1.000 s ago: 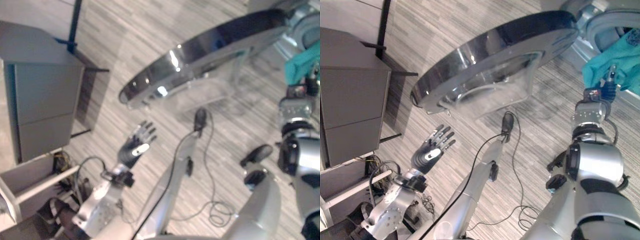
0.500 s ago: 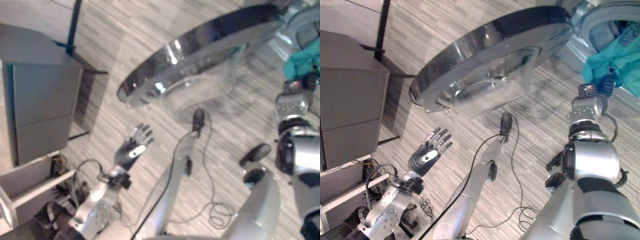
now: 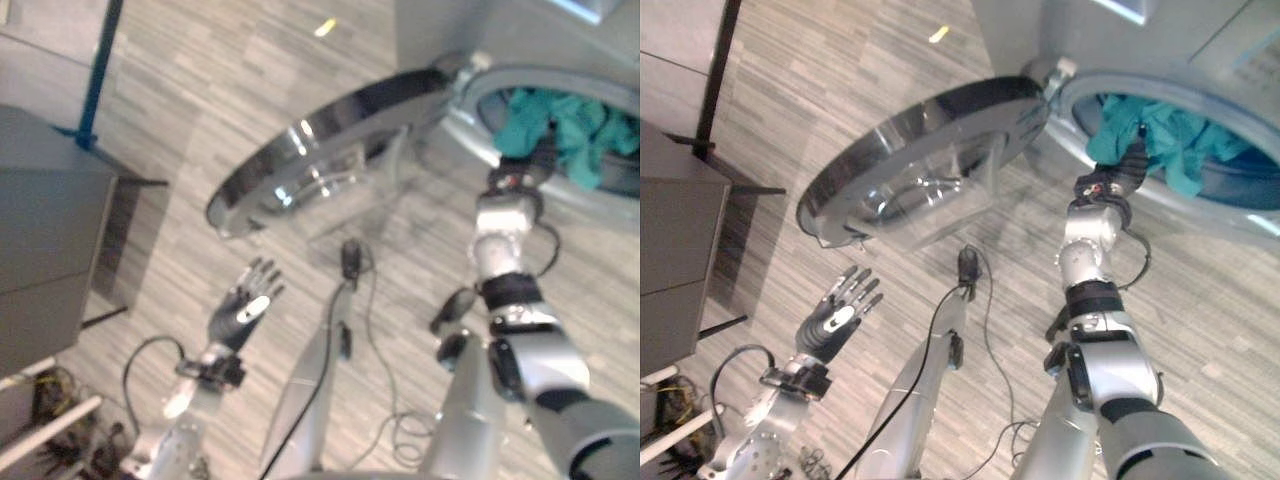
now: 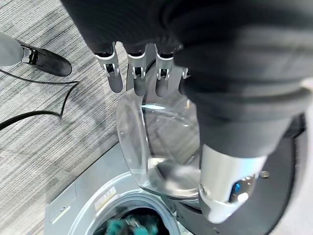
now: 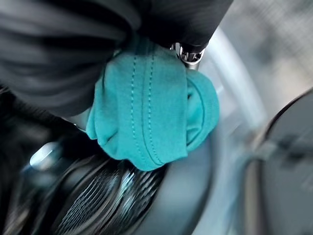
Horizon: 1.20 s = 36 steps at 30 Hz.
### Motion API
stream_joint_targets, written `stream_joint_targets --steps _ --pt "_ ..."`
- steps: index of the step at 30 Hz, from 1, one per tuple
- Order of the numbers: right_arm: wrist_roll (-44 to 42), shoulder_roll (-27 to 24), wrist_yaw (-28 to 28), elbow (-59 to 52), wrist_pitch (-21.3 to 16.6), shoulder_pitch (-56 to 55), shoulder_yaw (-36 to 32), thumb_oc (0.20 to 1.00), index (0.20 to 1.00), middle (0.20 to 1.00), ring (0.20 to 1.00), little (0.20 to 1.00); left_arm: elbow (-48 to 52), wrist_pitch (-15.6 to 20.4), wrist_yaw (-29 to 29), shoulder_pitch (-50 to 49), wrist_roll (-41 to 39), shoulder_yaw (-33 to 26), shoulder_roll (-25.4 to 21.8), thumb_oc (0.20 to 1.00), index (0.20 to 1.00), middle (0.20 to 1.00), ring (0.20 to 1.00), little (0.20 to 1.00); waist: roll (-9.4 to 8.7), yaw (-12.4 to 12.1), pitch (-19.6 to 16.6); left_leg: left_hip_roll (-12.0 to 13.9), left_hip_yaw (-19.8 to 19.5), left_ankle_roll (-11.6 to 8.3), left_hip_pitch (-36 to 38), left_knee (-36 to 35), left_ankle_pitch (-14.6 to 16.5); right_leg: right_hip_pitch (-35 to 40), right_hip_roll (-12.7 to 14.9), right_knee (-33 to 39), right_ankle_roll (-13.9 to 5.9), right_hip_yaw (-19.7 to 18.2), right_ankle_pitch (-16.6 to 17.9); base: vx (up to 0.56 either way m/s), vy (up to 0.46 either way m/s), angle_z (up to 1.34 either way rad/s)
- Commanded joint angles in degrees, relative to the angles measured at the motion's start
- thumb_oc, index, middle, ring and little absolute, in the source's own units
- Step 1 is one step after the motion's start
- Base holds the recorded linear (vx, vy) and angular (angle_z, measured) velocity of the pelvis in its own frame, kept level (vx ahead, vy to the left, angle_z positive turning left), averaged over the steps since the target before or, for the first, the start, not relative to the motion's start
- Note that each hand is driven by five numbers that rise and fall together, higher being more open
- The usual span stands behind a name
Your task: Grab the laundry basket,head to the washer,open it,put in the laundry and shut it.
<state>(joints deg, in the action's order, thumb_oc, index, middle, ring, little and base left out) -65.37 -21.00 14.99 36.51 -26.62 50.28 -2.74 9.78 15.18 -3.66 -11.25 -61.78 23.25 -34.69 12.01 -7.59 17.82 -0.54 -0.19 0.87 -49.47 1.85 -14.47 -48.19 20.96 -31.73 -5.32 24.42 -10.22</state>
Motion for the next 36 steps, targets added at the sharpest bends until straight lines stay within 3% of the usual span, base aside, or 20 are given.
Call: stream_joint_targets --steps 1,4,7,8,11,13,16,21,24,25,26,32,36 --pt "5.3 -3.6 2.4 -6.6 -4.5 1.7 -1.8 0.2 0.2 0.2 0.2 0.2 2.2 0.1 -0.5 -3.9 -0.8 0.0 -4.7 1.0 1.0 1.0 1.0 1.0 -2.16 -3.1 -2.4 -3.2 2.6 1.6 5.4 -1.9 11.1 8.0 -3.7 11.8 -2.68 0.8 1.6 0.05 -0.025 0.02" --pt "5.3 -5.5 4.6 -3.6 -4.6 4.0 -3.5 0.2 0.2 0.2 0.2 0.2 2.4 -0.5 -0.7 -4.6 -0.6 -0.1 -6.2 1.0 1.0 1.0 1.0 1.0 -2.76 -3.5 -3.0 -3.3 2.0 1.47 7.0 -3.0 10.9 10.7 -4.0 14.0 -2.95 1.7 2.2 0.06 -0.018 0.09" --pt "0.8 -12.1 8.0 8.4 -5.1 12.7 -5.9 0.2 0.2 0.2 0.2 0.2 2.8 -0.9 -0.3 -5.5 -0.4 -0.8 -8.5 1.0 1.0 1.0 1.0 1.0 -3.03 -4.9 -3.8 -3.9 0.8 1.25 8.4 -4.8 10.2 12.6 -4.3 15.2 -3.12 2.2 2.2 0.03 -0.008 0.14" --pt "-0.8 -16.1 9.1 14.9 -4.1 16.2 -6.1 0.2 0.2 0.2 0.2 0.2 2.9 -0.9 -0.1 -5.5 -0.2 -1.1 -9.5 1.0 1.0 1.0 1.0 1.0 -3.04 -5.4 -3.9 -4.1 0.4 1.12 8.6 -5.1 9.8 12.7 -4.3 15.0 -3.04 2.4 2.1 0.03 -0.003 0.11" --pt "2.2 -28.8 12.9 34.2 4.1 23.8 -1.1 0.2 0.2 0.2 0.2 0.2 3.9 -0.5 0.4 -5.2 0.8 -2.9 -11.2 1.0 1.0 1.0 1.0 1.0 -2.29 -7.9 -4.1 -5.1 -0.6 0.89 8.5 -6.0 9.0 12.2 -3.8 14.0 -2.78 2.9 1.1 0.0 0.011 0.09" --pt "0.8 -31.9 11.9 38.4 6.9 25.5 -0.3 0.2 0.2 0.2 0.2 0.2 4.8 -0.2 0.5 -5.4 1.9 -4.2 -10.9 1.0 1.0 1.0 1.0 1.0 -1.01 -8.8 -3.9 -5.4 -0.9 0.88 8.0 -6.7 8.6 11.0 -3.5 13.0 -2.6 2.8 0.4 -0.02 0.037 0.21" --pt "-0.6 -32.6 10.1 42.1 9.8 27.3 0.5 0.2 0.2 0.2 0.2 0.2 5.1 -0.5 0.4 -4.8 2.1 -4.8 -9.5 1.0 1.0 1.0 1.0 1.0 1.7 -9.6 -3.3 -6.2 -0.4 1.09 6.7 -6.8 8.5 7.5 -2.5 10.9 -2.24 1.9 -0.4 -0.03 0.133 0.43" --pt "-1.3 -33.3 10.0 40.6 8.7 27.4 -0.7 0.2 0.2 0.2 0.2 0.2 5.3 -0.5 -0.1 -5.5 1.4 -5.0 -7.1 1.0 1.0 1.0 1.0 1.0 4.61 -10.2 -3.1 -6.6 0.7 0.99 4.5 -6.8 8.4 3.7 -1.4 9.3 -2.15 0.4 -0.8 -0.01 0.111 -0.09" --pt "-0.5 -33.6 10.3 39.4 7.9 27.7 -0.3 0.216 0.216 0.216 0.216 0.216 5.1 -0.4 -0.6 -6.6 0.5 -5.2 -6.4 1.0 1.0 1.0 1.0 1.0 5.45 -10.7 -3.4 -6.6 1.5 1.25 3.6 -6.8 8.5 1.8 -1.1 8.3 -2.23 -0.7 -0.7 0.0 0.065 -0.05" --pt "-0.3 -33.4 10.5 39.3 7.8 27.7 -0.2 0.379 0.379 0.379 0.379 0.379 5.2 -0.4 -0.7 -6.7 0.4 -5.2 -6.3 1.0 1.0 1.0 1.0 1.0 5.44 -10.7 -3.5 -6.6 1.6 1.31 3.4 -6.8 8.5 1.4 -1.1 8.1 -2.25 -0.9 -0.7 0.01 0.077 -0.09" --pt "-1.1 -31.8 9.5 37.0 6.8 27.7 0.0 1.0 1.0 1.0 1.0 1.0 4.8 -0.6 -1.3 -7.9 -0.9 -5.2 -5.8 1.0 1.0 1.0 1.0 1.0 5.51 -11.0 -3.7 -6.4 2.2 1.47 3.2 -6.8 8.4 0.7 -0.9 7.9 -2.38 -1.4 -0.5 0.01 0.023 -0.04" --pt "-5.2 -27.5 4.8 31.9 2.6 24.8 -1.9 1.0 1.0 1.0 1.0 1.0 3.5 -1.2 -3.4 -10.1 -2.7 -6.0 -6.7 1.0 1.0 1.0 1.0 1.0 4.91 -10.3 -4.1 -5.8 2.9 1.73 4.0 -6.8 8.7 0.8 -1.0 7.8 -2.59 -2.3 0.1 0.01 0.003 -0.05" --pt "-8.3 -31.5 3.2 32.9 3.0 28.9 0.0 1.0 1.0 1.0 1.0 1.0 2.5 -2.0 -4.1 -11.9 -3.4 -6.7 -9.4 1.0 1.0 1.0 1.0 1.0 3.88 -10.2 -5.2 -5.7 2.6 1.42 5.1 -6.8 8.6 2.3 -1.2 8.6 -2.76 -1.7 0.1 0.0 -0.031 -0.06"
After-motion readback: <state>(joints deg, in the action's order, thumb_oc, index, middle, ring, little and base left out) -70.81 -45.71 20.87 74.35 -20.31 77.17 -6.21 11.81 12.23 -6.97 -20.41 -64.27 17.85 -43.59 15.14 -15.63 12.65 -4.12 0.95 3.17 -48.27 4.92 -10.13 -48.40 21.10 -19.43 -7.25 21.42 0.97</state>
